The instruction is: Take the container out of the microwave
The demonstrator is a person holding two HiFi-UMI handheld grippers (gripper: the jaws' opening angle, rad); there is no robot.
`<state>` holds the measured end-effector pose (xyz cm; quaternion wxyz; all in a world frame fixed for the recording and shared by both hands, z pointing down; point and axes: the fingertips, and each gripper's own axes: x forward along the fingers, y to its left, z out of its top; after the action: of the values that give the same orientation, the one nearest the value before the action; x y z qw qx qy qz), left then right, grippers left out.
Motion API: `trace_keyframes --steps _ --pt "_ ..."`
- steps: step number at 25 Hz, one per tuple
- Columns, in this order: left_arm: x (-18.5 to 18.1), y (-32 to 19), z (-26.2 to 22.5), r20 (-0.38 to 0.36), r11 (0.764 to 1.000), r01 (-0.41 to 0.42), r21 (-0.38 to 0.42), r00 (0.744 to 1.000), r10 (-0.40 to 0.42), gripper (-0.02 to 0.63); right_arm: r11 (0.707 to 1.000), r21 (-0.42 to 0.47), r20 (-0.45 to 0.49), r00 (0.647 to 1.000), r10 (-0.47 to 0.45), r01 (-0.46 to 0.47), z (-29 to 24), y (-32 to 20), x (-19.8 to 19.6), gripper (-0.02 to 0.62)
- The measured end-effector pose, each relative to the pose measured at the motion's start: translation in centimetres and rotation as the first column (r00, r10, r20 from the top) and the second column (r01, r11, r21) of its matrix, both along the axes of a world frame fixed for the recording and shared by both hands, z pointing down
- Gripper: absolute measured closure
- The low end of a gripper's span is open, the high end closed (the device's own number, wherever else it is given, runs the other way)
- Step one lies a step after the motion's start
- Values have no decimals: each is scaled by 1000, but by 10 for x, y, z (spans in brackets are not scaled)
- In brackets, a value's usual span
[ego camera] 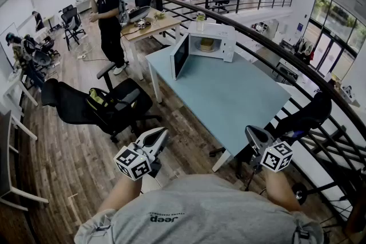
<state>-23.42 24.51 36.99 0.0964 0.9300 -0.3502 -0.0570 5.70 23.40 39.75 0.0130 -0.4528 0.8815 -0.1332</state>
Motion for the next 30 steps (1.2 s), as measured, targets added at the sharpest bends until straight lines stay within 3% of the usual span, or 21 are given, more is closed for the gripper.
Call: trace_keyframes --steps 20,30 --pt "4 3 -11 8 1000 23 13 1000 -23 600 999 -19 24 999 -30 30 -5 -8 4 586" --pt "64 15 -24 13 998 60 34 998 -60 600 996 12 36 995 -89 88 -26 -7 37 586"
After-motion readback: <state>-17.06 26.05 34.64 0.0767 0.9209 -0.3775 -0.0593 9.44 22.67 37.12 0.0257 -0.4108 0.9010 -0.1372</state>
